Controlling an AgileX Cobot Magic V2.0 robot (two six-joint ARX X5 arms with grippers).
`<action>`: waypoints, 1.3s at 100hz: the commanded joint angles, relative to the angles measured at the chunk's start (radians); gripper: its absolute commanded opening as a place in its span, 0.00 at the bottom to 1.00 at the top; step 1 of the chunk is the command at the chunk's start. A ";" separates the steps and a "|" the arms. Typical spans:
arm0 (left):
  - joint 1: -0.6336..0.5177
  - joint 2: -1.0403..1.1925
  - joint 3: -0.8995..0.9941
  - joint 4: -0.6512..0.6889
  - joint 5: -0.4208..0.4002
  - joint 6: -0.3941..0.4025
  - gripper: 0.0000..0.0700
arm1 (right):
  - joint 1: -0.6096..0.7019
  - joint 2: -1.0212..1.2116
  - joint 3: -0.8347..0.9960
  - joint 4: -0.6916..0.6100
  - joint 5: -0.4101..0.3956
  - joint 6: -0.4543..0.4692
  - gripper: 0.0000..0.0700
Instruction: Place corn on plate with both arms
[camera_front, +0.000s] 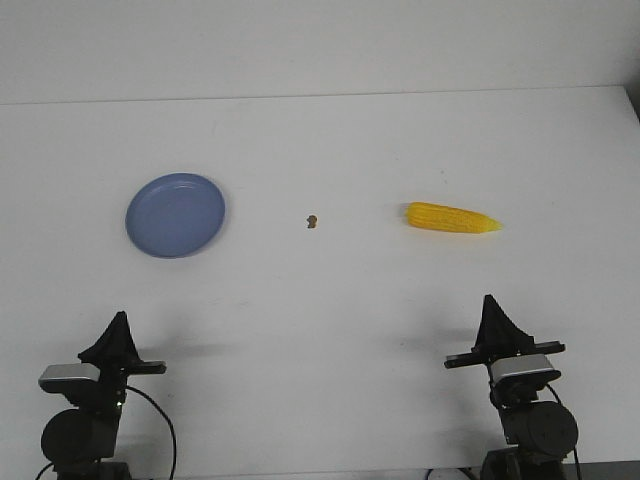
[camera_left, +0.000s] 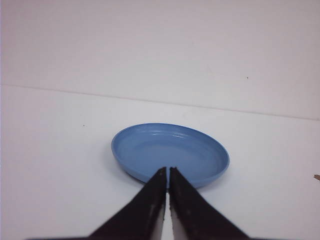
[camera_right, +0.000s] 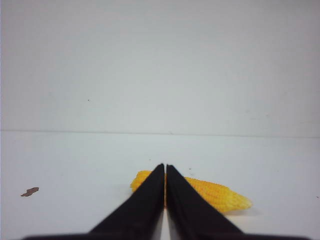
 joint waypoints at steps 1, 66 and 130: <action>0.000 -0.002 -0.020 0.011 -0.002 0.003 0.02 | 0.002 0.000 -0.002 0.012 0.000 0.006 0.02; 0.000 -0.002 -0.020 0.012 -0.002 0.004 0.02 | 0.002 0.000 -0.002 0.012 0.000 0.006 0.02; 0.000 0.034 0.194 -0.134 -0.002 -0.010 0.02 | 0.002 0.001 0.130 -0.079 0.000 -0.005 0.02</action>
